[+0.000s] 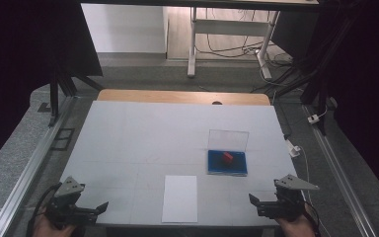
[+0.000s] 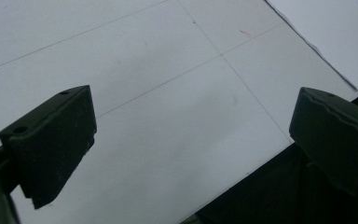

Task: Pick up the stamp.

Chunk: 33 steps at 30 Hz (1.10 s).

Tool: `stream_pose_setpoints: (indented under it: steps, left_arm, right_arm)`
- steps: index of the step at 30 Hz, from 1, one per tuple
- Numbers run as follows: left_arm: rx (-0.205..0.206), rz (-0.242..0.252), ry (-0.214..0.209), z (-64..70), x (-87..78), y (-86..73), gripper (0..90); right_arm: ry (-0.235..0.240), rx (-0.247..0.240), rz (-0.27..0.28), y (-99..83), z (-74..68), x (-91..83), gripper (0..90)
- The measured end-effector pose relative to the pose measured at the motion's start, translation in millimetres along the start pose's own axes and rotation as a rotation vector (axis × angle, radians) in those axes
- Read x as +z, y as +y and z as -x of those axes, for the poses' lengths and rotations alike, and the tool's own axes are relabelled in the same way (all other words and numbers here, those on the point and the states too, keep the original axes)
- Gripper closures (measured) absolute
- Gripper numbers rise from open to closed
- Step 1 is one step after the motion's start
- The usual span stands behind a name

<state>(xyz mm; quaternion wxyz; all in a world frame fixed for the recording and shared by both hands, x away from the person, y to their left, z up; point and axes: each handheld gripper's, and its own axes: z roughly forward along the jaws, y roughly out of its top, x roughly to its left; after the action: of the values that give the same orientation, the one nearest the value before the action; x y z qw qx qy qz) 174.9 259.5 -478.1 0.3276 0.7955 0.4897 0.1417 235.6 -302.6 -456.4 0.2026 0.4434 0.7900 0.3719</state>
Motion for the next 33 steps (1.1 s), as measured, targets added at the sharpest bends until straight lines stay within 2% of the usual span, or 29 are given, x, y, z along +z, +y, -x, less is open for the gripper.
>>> stream_pose_setpoints:
  steps: [2,10,21,33]
  left_arm:
    - [-0.006,0.004,-0.008,-0.7,-0.3,-0.5,1.1]
    - [-0.002,0.005,-0.016,-0.8,-0.5,-0.8,1.3]
    - [0.018,-0.008,-0.009,1.3,0.8,-0.3,1.9]
    - [0.004,-0.006,-0.007,0.4,0.6,-0.5,1.9]
  right_arm:
    - [0.024,0.005,-0.005,0.1,1.4,0.7,0.0]
    - [0.056,0.003,-0.030,0.8,2.0,2.9,0.0]
    - [0.075,0.007,-0.036,1.1,3.2,3.4,0.0]
    - [0.085,0.002,-0.032,1.9,2.9,3.0,0.0]
